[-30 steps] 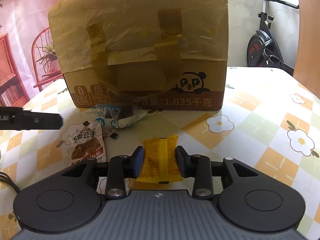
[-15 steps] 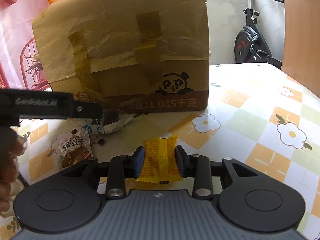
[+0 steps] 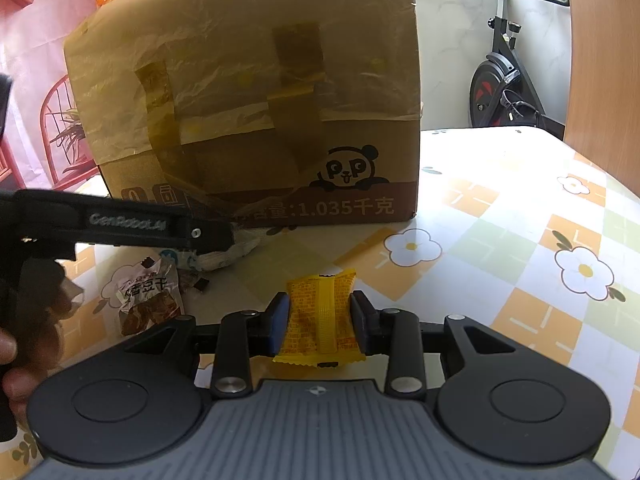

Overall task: Organize snacks
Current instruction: 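Close right gripper on yellow wrapped snack while left grips blue-white packet, then lift both held snacks and carry them over the box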

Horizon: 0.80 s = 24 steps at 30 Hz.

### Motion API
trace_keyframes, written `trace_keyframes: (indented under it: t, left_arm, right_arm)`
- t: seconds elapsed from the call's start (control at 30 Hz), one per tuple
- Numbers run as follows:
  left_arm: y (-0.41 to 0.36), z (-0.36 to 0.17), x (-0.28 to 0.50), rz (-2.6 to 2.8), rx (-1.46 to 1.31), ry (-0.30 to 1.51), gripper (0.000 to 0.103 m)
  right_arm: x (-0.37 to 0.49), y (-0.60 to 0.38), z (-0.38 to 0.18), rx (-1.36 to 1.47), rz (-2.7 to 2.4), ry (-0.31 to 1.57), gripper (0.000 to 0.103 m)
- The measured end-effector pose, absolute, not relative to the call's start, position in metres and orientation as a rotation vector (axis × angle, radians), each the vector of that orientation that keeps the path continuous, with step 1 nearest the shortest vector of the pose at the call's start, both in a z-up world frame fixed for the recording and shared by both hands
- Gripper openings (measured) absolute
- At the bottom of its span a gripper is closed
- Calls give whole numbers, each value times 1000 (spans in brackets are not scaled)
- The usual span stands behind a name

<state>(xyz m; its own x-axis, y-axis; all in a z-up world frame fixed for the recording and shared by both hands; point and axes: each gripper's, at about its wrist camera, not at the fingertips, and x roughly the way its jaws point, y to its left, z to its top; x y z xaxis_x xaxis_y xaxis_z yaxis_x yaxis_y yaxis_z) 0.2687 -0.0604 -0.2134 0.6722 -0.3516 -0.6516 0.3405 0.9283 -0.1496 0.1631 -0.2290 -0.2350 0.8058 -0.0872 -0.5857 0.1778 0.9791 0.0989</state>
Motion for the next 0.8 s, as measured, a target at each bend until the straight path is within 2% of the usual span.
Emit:
trace_keyframes:
  t: [0.23,0.8]
  left_arm:
    - [-55,-204,251,-401,11,707,54]
    - [-12,-191,184,-352,-60,663,53]
  right_arm:
    - [164,-229,-235,147,-142,620,36]
    - [162,-230,-234,158,-128,616,36]
